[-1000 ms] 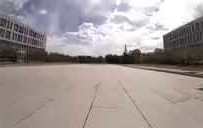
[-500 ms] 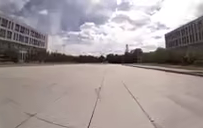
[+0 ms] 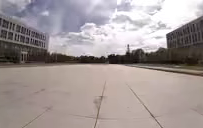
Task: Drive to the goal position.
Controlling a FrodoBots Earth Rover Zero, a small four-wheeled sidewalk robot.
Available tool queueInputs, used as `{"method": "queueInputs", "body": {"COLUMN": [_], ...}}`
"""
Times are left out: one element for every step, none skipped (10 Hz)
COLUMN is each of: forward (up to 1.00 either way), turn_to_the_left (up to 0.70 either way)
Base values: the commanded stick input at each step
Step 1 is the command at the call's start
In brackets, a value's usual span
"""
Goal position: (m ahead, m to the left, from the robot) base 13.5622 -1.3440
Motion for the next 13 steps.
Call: {"method": "queueInputs", "body": {"forward": [1.00, 1.00, 1.00, 1.00, 1.00, 1.00, 1.00, 1.00, 1.00, 1.00, 1.00, 1.00, 1.00], "turn_to_the_left": [0.00, 0.00, 0.00, 0.00, 0.00, 0.00, 0.00, 0.00, 0.00, 0.00, 0.00, 0.00, 0.00]}}
